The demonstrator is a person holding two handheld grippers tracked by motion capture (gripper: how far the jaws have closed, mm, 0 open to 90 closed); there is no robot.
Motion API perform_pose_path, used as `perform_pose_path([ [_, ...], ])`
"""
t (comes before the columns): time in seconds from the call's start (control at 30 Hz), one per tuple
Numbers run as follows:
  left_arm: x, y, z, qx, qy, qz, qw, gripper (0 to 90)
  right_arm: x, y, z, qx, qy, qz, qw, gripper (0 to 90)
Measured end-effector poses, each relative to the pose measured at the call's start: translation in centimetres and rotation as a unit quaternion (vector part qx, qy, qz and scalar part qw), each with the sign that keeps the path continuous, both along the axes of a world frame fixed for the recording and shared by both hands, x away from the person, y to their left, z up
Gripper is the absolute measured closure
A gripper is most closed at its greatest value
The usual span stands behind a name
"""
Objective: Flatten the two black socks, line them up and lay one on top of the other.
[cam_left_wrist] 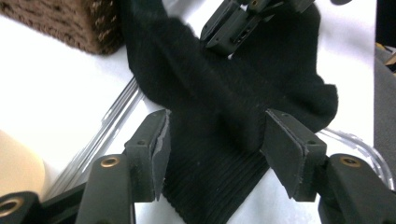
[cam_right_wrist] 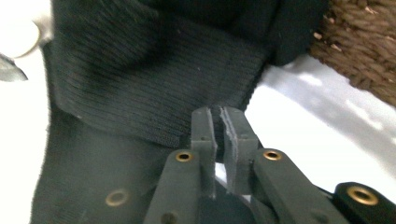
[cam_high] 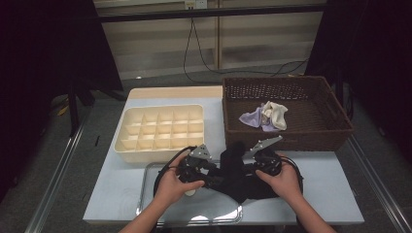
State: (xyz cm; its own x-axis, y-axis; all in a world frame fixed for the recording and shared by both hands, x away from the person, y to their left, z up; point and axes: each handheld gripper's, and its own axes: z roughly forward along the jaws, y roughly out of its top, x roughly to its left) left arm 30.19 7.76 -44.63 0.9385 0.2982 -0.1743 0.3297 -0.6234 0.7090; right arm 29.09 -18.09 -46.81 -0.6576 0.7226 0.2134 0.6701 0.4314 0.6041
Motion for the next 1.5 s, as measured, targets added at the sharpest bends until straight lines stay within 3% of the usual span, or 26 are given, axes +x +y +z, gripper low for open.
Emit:
perform_pose_path([
  [0.13, -0.1, 0.1, 0.6, 0.004, -0.009, -0.007, 0.9999, 41.8, -0.2, 0.3, 1.1, 0.025, -0.004, 0.007, 0.9996, 85.0],
  [0.33, -0.4, 0.1, 0.9, -0.017, -0.038, 0.004, 0.9991, 38.0, -0.8, 1.4, 2.7, 0.05, -0.015, 0.031, 0.9982, 85.0],
  [0.37, -0.4, 0.2, 1.1, -0.004, -0.045, 0.002, 0.999, 37.9, -0.9, 1.5, 2.9, 0.051, -0.018, 0.033, 0.998, 85.1],
  [0.43, -0.5, 0.3, 1.3, -0.015, -0.044, 0.003, 0.9989, 36.5, -1.0, 1.7, 3.0, 0.053, -0.021, 0.037, 0.9977, 85.0],
  [0.53, -0.6, 0.3, 1.5, 0.001, -0.049, -0.012, 0.9987, 35.9, -1.0, 1.8, 2.9, 0.057, -0.017, 0.036, 0.9976, 85.0],
  [0.57, -0.8, 0.1, 1.3, -0.001, -0.038, -0.013, 0.9992, 36.7, -1.0, 1.8, 2.9, 0.059, -0.017, 0.037, 0.9974, 85.0],
  [0.73, -0.9, -0.8, 0.3, 0.014, -0.024, -0.033, 0.9991, 42.9, -0.9, 2.2, 3.0, 0.068, -0.015, 0.043, 0.9966, 85.1],
  [0.83, -0.6, -1.0, -0.3, 0.023, -0.035, -0.023, 0.9989, 37.7, -1.0, 3.0, 3.4, 0.069, -0.014, 0.053, 0.9961, 85.0],
  [0.9, -0.3, -0.8, -0.5, 0.023, -0.03, -0.021, 0.9991, 37.6, -1.0, 3.1, 3.5, 0.068, -0.017, 0.055, 0.996, 85.0],
  [1.1, -0.3, -0.3, -0.2, 0.019, -0.024, -0.008, 0.9995, 32.9, -0.7, 3.5, 3.8, 0.063, -0.018, 0.058, 0.9961, 84.9],
  [1.13, -0.2, -0.1, -0.1, 0.027, -0.025, -0.013, 0.9992, 32.9, -0.6, 3.5, 3.8, 0.059, -0.019, 0.057, 0.9964, 84.9],
  [1.3, -0.3, 0.8, 0.2, 0.025, -0.026, 0.008, 0.9993, 27.3, -0.2, 3.9, 3.4, 0.054, -0.013, 0.061, 0.9965, 84.9],
  [1.4, -0.7, 1.2, 0.7, 0.01, -0.025, 0.017, 0.9995, 29.1, 0.0, 4.0, 3.2, 0.057, -0.012, 0.062, 0.9964, 84.8],
  [1.5, -1.1, 1.4, 1.1, 0.003, -0.028, 0.009, 0.9996, 33.1, 0.2, 4.5, 3.2, 0.055, -0.01, 0.067, 0.9962, 84.8],
])
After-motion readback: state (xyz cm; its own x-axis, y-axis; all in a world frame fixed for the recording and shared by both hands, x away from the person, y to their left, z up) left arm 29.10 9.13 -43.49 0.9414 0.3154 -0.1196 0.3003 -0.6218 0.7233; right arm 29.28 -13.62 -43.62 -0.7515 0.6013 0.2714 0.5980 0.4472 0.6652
